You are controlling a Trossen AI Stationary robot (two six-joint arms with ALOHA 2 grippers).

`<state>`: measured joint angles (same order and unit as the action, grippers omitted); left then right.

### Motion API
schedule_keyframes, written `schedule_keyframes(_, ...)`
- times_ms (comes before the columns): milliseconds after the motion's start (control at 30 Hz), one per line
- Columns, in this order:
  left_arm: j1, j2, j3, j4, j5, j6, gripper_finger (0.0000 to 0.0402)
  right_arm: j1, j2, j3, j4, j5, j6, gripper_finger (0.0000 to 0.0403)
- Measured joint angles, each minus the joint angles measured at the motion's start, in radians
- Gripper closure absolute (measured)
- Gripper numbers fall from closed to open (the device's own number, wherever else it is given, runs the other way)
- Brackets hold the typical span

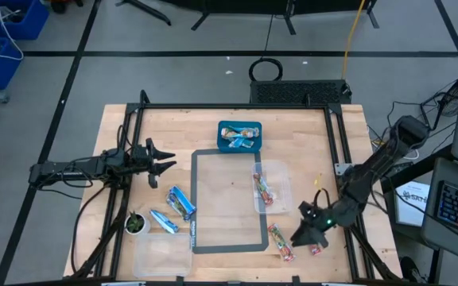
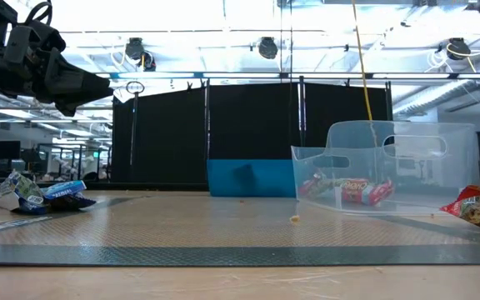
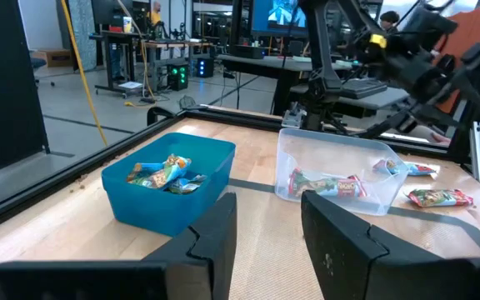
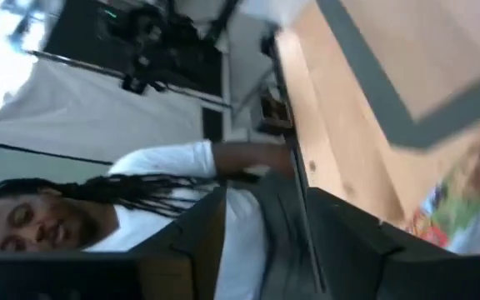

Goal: Pick and place Granola Bars by type
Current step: Put the red granola bar into the right transparent bin

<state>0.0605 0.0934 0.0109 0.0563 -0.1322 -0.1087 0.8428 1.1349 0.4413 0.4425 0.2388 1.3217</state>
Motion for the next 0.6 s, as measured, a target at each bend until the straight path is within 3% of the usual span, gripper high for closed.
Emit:
schedule_keyframes(300,0.000,0.000,0.000,0.000,0.000,0.000,0.0263,0.019,0.166,0.127,-0.193,-0.008,0.194,0.0392)
schedule_keyframes(467,0.000,0.000,0.000,0.000,0.000,0.000,0.0263,0.037,0.225,0.205,-0.376,-0.048,0.342,0.0397)
schedule_keyframes(600,0.000,0.000,0.000,0.000,0.000,0.000,0.0263,0.061,0.263,0.243,-0.545,-0.176,0.523,0.0401)
